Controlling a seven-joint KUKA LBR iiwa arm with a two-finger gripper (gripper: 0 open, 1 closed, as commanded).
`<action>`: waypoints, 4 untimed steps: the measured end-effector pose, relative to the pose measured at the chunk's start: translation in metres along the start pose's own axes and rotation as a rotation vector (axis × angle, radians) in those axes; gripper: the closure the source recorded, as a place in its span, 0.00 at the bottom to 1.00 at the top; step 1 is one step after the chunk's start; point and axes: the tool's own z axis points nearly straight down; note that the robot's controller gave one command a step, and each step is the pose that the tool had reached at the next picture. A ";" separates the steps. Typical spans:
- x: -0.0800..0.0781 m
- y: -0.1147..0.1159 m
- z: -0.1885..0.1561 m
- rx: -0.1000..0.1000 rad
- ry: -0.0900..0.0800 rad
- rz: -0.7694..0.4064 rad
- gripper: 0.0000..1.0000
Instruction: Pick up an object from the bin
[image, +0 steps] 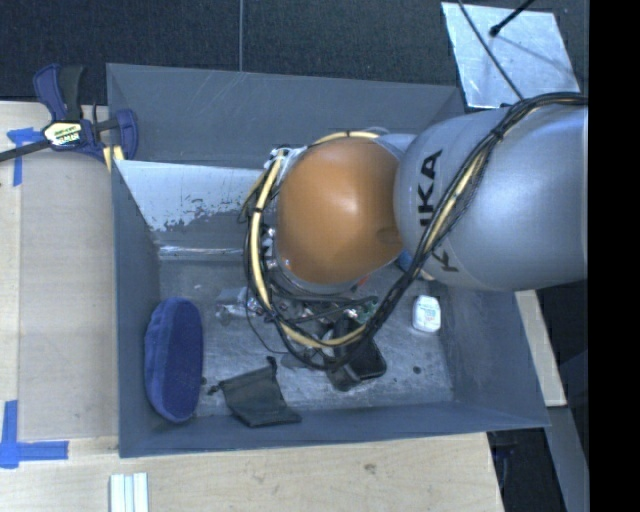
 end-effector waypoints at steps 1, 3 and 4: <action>0.048 0.001 0.083 -0.006 0.011 -0.077 0.00; 0.012 -0.007 0.103 -0.002 -0.001 -0.578 1.00; 0.002 -0.035 0.103 0.000 0.000 -0.606 1.00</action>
Offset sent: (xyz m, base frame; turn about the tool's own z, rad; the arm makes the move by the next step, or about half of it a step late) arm -0.0280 -0.0339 -0.0788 -0.0797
